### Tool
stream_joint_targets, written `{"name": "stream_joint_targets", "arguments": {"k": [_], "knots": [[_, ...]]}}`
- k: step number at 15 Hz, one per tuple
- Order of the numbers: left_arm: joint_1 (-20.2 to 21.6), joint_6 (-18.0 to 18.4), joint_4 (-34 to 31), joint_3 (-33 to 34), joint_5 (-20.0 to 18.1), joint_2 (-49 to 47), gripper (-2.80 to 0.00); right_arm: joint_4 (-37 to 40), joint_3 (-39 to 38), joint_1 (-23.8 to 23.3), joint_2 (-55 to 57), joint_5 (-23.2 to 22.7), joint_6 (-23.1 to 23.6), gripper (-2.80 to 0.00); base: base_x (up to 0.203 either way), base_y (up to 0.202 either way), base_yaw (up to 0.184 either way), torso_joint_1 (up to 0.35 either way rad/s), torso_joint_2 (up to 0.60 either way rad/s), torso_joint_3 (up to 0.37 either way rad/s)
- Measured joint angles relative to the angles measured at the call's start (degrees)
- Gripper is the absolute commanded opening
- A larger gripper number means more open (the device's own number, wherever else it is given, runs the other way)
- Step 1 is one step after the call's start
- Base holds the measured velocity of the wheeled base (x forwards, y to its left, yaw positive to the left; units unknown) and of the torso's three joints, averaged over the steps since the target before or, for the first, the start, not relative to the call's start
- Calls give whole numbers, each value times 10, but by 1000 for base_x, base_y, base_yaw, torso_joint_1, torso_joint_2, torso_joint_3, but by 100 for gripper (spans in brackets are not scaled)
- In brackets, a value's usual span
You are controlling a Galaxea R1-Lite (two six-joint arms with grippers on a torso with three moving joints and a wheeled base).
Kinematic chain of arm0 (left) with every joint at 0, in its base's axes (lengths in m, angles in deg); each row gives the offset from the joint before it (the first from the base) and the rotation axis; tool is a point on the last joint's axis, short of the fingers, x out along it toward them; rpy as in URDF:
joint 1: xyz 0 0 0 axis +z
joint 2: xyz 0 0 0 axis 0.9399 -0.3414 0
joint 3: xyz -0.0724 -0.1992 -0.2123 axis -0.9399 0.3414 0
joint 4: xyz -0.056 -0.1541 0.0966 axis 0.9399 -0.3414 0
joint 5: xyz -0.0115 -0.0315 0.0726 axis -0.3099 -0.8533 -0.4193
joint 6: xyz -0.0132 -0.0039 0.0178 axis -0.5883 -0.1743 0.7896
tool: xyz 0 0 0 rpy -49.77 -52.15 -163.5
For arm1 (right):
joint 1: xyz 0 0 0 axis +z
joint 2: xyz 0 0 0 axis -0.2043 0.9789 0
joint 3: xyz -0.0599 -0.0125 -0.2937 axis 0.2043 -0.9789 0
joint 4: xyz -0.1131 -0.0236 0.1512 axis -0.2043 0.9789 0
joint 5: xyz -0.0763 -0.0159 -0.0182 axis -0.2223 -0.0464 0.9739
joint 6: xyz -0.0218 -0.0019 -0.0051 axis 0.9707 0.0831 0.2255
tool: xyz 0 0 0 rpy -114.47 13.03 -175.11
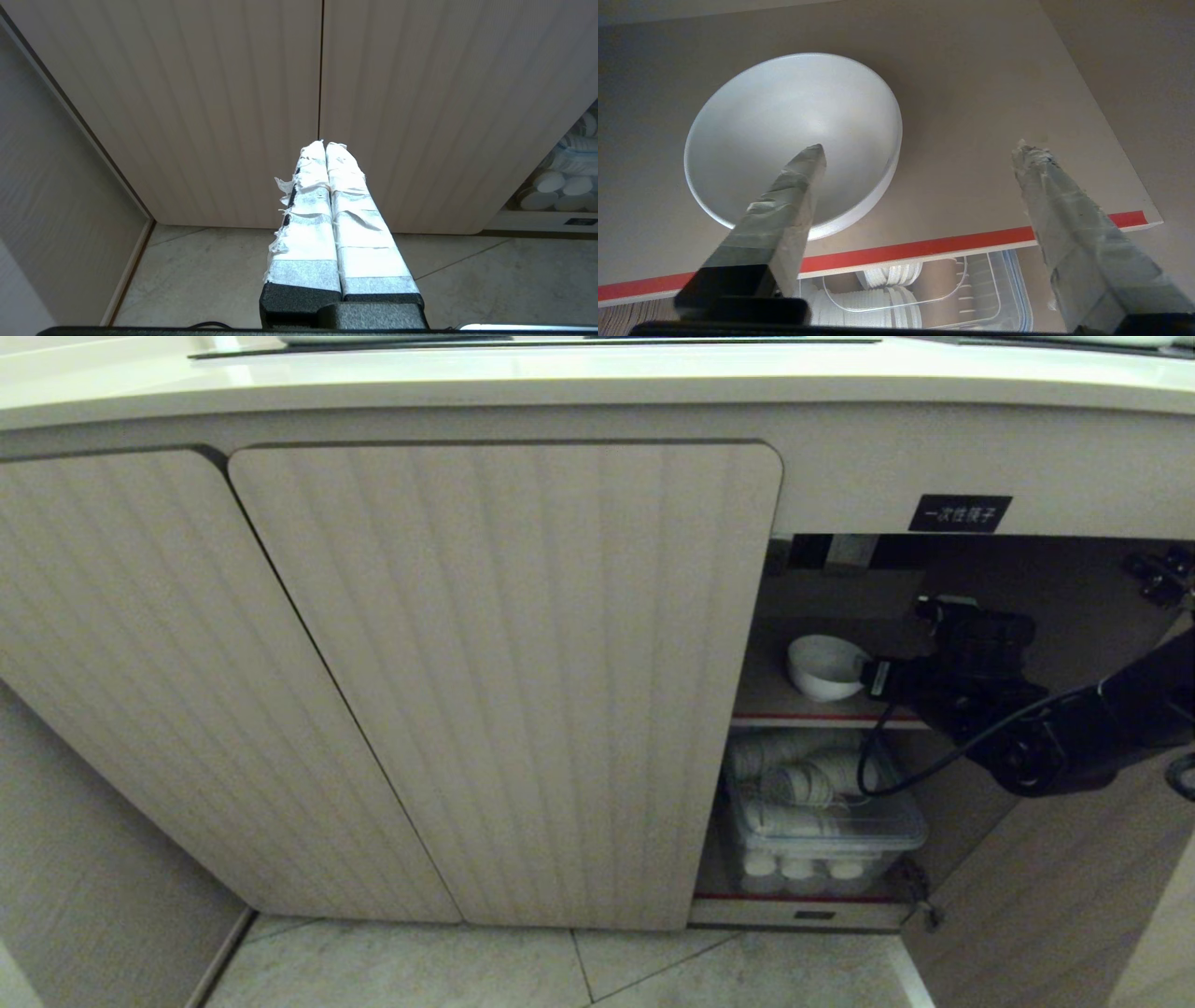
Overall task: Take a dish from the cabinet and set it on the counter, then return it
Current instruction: Take the bowl from the cabinet
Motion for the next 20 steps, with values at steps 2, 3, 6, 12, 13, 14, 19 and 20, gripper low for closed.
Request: {"name": "stream_joint_targets", "arguments": {"k": [2,3,6,12,13,14,19,20], "knots": [[0,0,0,0,0,0,-280,0,0,0,0,0,0,0,0,0,0,0,0,0],[0,0,0,0,0,0,-280,0,0,0,0,0,0,0,0,0,0,0,0,0],[0,0,0,0,0,0,-280,0,0,0,0,0,1,0,0,0,0,0,0,0],[0,0,0,0,0,0,-280,5,34,0,10,0,14,0,0,0,0,0,0,0],[0,0,0,0,0,0,-280,7,42,0,13,0,23,0,0,0,0,0,0,0],[0,0,0,0,0,0,-280,8,47,0,16,0,35,0,0,0,0,0,0,0],[0,0,0,0,0,0,-280,43,78,0,30,-2,39,0,0,0,0,0,0,0],[0,0,0,0,0,0,-280,49,82,0,31,-2,39,0,0,0,0,0,0,0]]}}
